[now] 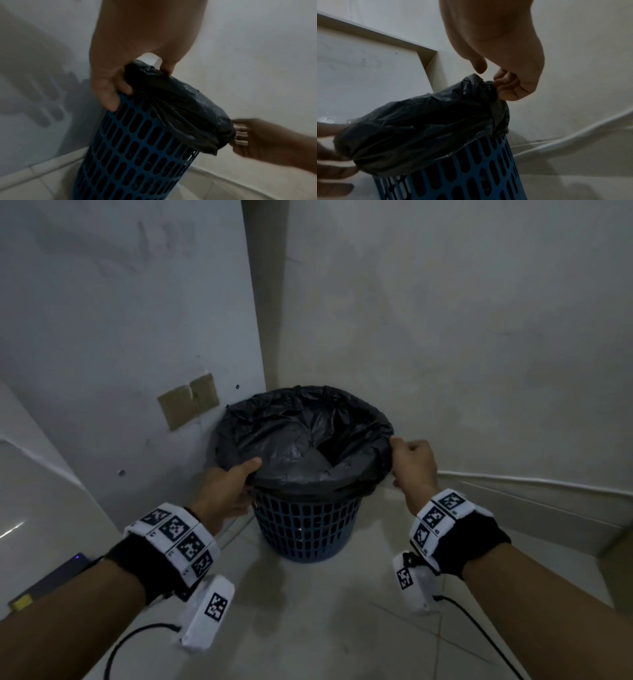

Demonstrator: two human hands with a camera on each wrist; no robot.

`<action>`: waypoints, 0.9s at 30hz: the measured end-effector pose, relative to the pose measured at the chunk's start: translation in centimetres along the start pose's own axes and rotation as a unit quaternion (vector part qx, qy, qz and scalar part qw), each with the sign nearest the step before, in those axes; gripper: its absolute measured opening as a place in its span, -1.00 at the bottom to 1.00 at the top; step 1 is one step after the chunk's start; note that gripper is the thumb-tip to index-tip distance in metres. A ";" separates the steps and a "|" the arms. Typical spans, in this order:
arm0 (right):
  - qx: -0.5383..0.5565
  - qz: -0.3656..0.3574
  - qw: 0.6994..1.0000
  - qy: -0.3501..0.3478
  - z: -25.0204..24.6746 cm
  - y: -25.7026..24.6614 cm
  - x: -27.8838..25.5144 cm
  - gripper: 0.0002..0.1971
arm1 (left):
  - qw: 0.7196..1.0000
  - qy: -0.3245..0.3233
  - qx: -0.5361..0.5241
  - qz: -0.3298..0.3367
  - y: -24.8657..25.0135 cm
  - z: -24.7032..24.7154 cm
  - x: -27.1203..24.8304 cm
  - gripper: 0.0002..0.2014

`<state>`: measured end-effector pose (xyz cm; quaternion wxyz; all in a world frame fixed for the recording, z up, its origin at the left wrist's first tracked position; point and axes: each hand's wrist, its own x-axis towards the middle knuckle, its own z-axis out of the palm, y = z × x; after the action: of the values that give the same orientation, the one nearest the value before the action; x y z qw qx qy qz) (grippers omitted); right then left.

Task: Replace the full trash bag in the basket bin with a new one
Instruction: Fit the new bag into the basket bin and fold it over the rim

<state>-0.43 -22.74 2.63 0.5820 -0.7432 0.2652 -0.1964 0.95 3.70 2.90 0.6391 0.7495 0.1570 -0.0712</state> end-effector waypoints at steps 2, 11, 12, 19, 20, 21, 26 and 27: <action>-0.052 -0.078 0.996 -0.008 0.2 -0.6 0.1 -0.71 | 0.988 0.074 0.096 0.093 0.0 -0.5 0.7 -0.10; -0.386 -0.437 0.802 -0.129 2.7 -3.2 2.9 -0.52 | 0.823 -0.061 0.430 0.366 3.6 1.6 4.1 -0.33; -0.433 -0.450 0.759 -0.186 2.8 -3.4 3.5 -0.43 | 0.795 -0.091 0.476 0.364 3.8 2.1 4.6 -0.31; -0.579 -0.382 0.590 -0.412 2.0 -3.4 6.9 0.11 | 0.664 -0.289 0.686 0.064 5.3 3.7 5.9 -0.14; -0.577 -0.389 0.585 -0.417 1.9 -3.7 6.8 0.06 | 0.671 -0.299 0.678 0.041 5.7 3.9 5.6 -0.13; -0.571 -0.381 0.589 -0.426 1.6 -4.2 6.6 -0.02 | 0.682 -0.300 0.666 0.029 6.1 4.1 5.4 -0.11; -0.571 -0.340 0.600 -0.445 2.0 -5.6 6.7 -0.14 | 0.689 -0.283 0.664 0.067 7.5 4.1 6.9 -0.19; -0.568 -0.331 0.603 -0.452 2.6 -5.5 6.7 -0.16 | 0.681 -0.283 0.671 0.076 7.5 4.1 7.4 -0.25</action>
<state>7.27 -23.93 7.22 -0.0164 -0.9551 -0.2382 0.1754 10.75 -0.28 6.99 -0.0183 0.9310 -0.1792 -0.3176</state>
